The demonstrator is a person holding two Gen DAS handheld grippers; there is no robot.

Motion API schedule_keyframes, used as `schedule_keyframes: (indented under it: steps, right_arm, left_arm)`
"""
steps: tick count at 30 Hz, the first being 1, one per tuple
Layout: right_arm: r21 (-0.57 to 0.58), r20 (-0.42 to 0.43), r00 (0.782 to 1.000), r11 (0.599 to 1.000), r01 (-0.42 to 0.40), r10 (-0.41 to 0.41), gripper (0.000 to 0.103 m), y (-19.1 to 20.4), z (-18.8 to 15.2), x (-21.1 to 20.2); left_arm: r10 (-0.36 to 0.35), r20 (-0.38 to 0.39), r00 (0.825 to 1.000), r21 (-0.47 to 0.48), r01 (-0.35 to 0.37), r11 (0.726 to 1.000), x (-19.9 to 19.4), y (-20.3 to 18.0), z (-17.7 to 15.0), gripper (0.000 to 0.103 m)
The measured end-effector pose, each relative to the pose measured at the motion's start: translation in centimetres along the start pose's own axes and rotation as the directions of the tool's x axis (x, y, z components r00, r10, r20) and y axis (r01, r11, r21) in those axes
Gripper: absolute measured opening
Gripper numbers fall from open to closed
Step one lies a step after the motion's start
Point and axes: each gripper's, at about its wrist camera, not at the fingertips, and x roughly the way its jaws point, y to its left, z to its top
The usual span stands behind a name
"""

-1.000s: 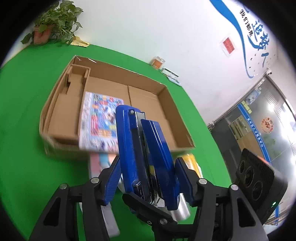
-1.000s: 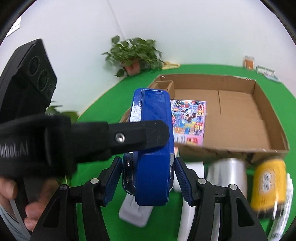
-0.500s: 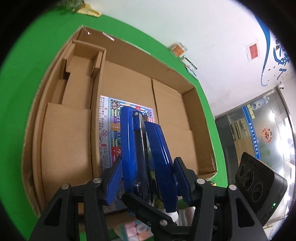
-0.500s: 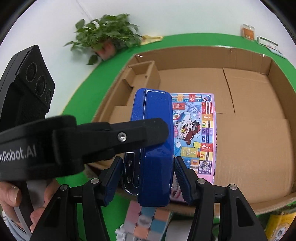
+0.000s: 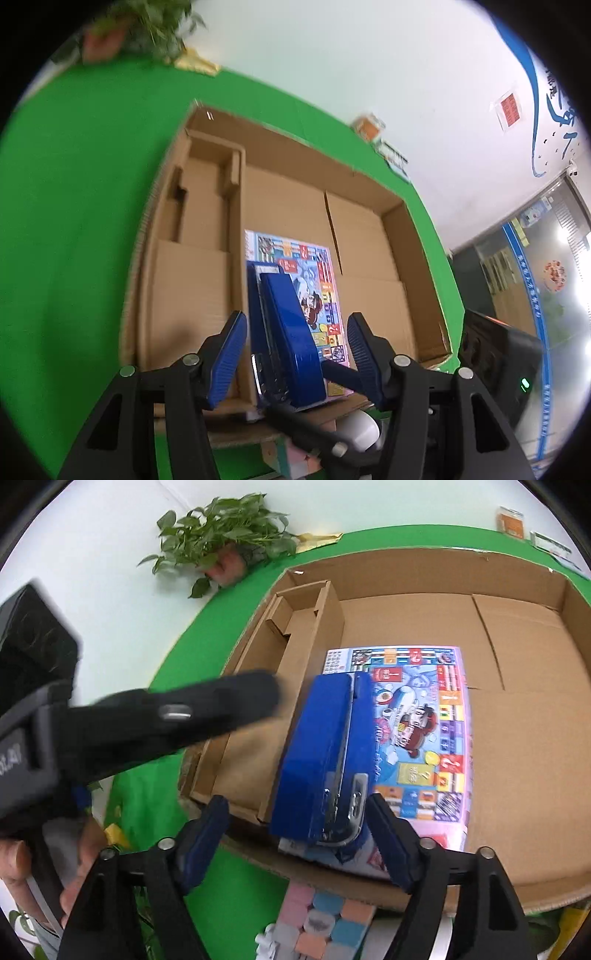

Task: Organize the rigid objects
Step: 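Carry the blue stapler with both grippers and lower it into the cardboard box, then open both grippers and move them to the silver metal cylinder, then grasp the silver metal cylinder with the right gripper while the left gripper grips its side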

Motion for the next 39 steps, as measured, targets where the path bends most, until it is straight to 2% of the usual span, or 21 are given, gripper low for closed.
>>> schedule_keyframes:
  steps: [2, 4, 5, 6, 7, 8, 9, 10, 11, 12, 15, 16, 18, 20, 22, 24, 28, 35, 36, 38, 39]
  right_arm:
    - [0.021, 0.013, 1.0, 1.0, 0.006, -0.006, 0.078, -0.5, -0.3, -0.5]
    - [0.02, 0.031, 0.999, 1.0, 0.011, -0.011, 0.077, -0.5, -1.0, -1.6]
    - [0.004, 0.048, 0.999, 1.0, 0.015, -0.015, 0.078, -0.2, -1.5, -2.5]
    - [-0.024, 0.079, 0.997, 0.999, 0.028, -0.026, 0.078, 0.3, -2.3, -3.7]
    - [-0.056, 0.112, 0.993, 0.997, 0.048, -0.042, 0.083, 1.0, -3.3, -5.0]
    - [-0.094, 0.156, 0.986, 0.992, 0.078, -0.063, 0.09, 1.7, -4.3, -6.4]
    - [-0.141, 0.22, 0.971, 0.982, 0.124, -0.091, 0.102, 2.5, -6.0, -8.3]
    - [-0.174, 0.283, 0.951, 0.969, 0.174, -0.12, 0.102, 3.0, -7.5, -9.9]
    - [-0.199, 0.349, 0.925, 0.953, 0.228, -0.148, 0.102, 3.3, -9.0, -11.3]
    - [-0.214, 0.408, 0.895, 0.935, 0.284, -0.179, 0.102, 3.5, -10.6, -12.7]
    - [-0.209, 0.499, 0.843, 0.916, 0.343, -0.202, 0.102, 2.5, -14.4, -15.8]
    - [-0.201, 0.509, 0.836, 0.916, 0.346, -0.204, 0.102, 1.8, -15.4, -16.8]
    - [-0.185, 0.512, 0.834, 0.922, 0.34, -0.205, 0.102, 0.2, -17.2, -18.0]
    - [-0.156, 0.473, 0.855, 0.935, 0.319, -0.213, 0.102, -1.8, -18.3, -18.6]
    - [-0.112, 0.406, 0.894, 0.96, 0.258, -0.192, 0.102, -4.1, -19.1, -18.7]
    - [-0.068, 0.347, 0.923, 0.977, 0.2, -0.165, 0.102, -6.1, -19.9, -18.3]
    - [-0.036, 0.284, 0.95, 0.988, 0.148, -0.131, 0.102, -7.8, -21.7, -17.3]
    - [0.05, 0.199, 0.976, 0.996, 0.076, -0.085, 0.102, -9.6, -22.9, -14.5]
    - [0.074, 0.179, 0.981, 0.995, 0.067, -0.08, 0.099, -9.9, -22.7, -13.9]
    - [0.103, 0.154, 0.985, 0.993, 0.064, -0.079, 0.086, -10.1, -22.5, -13.0]
    - [0.104, 0.14, 0.985, 0.991, 0.082, -0.096, 0.082, -10.1, -22.5, -12.6]
  left_arm:
    - [0.046, 0.046, 0.998, 0.026, -0.047, 0.999, -1.3, -0.7, -0.6, 0.055]
    - [0.081, 0.126, 0.989, 0.071, -0.091, 0.993, -2.9, -1.8, -1.4, 0.055]
    - [0.097, 0.174, 0.98, 0.098, -0.116, 0.988, -3.7, -2.5, -1.9, 0.055]
    - [0.138, 0.233, 0.963, 0.127, -0.171, 0.977, -4.5, -3.3, -2.5, 0.057]
    - [0.204, 0.3, 0.932, 0.151, -0.257, 0.954, -5.3, -4.4, -3.3, 0.062]
    - [0.258, 0.366, 0.894, 0.165, -0.335, 0.928, -6.1, -5.4, -4.3, 0.072]
    - [0.292, 0.434, 0.853, 0.172, -0.396, 0.902, -6.9, -6.4, -5.6, 0.079]
    - [0.307, 0.49, 0.816, 0.17, -0.435, 0.884, -7.7, -7.2, -6.9, 0.088]
    - [0.306, 0.53, 0.791, 0.167, -0.451, 0.877, -8.3, -7.8, -8.2, 0.088]
    - [0.294, 0.549, 0.782, 0.171, -0.45, 0.877, -8.8, -8.4, -9.6, 0.088]
    - [0.285, 0.557, 0.78, 0.145, -0.429, 0.891, -9.5, -9.5, -12.5, 0.088]
    - [0.287, 0.553, 0.782, 0.132, -0.423, 0.897, -9.5, -9.7, -13.4, 0.088]
    - [0.281, 0.524, 0.804, 0.129, -0.4, 0.907, -9.0, -10.3, -15.0, 0.088]
    - [0.274, 0.495, 0.825, 0.142, -0.387, 0.911, -8.4, -11.1, -16.1, 0.088]
    - [0.276, 0.451, 0.849, 0.164, -0.382, 0.909, -7.6, -11.8, -17.1, 0.088]
    - [0.269, 0.403, 0.875, 0.186, -0.366, 0.912, -6.9, -12.3, -18.1, 0.088]
    - [0.238, 0.328, 0.914, 0.189, -0.311, 0.931, -6.0, -12.7, -19.8, 0.088]
    - [0.242, 0.294, 0.925, 0.182, -0.302, 0.936, -5.8, -12.7, -22.2, 0.088]
    - [0.236, 0.289, 0.928, 0.178, -0.295, 0.939, -5.7, -12.7, -22.4, 0.088]
    - [0.231, 0.278, 0.932, 0.166, -0.284, 0.945, -5.6, -12.5, -22.5, 0.088]
    - [0.225, 0.27, 0.936, 0.164, -0.275, 0.947, -5.6, -12.5, -22.6, 0.088]
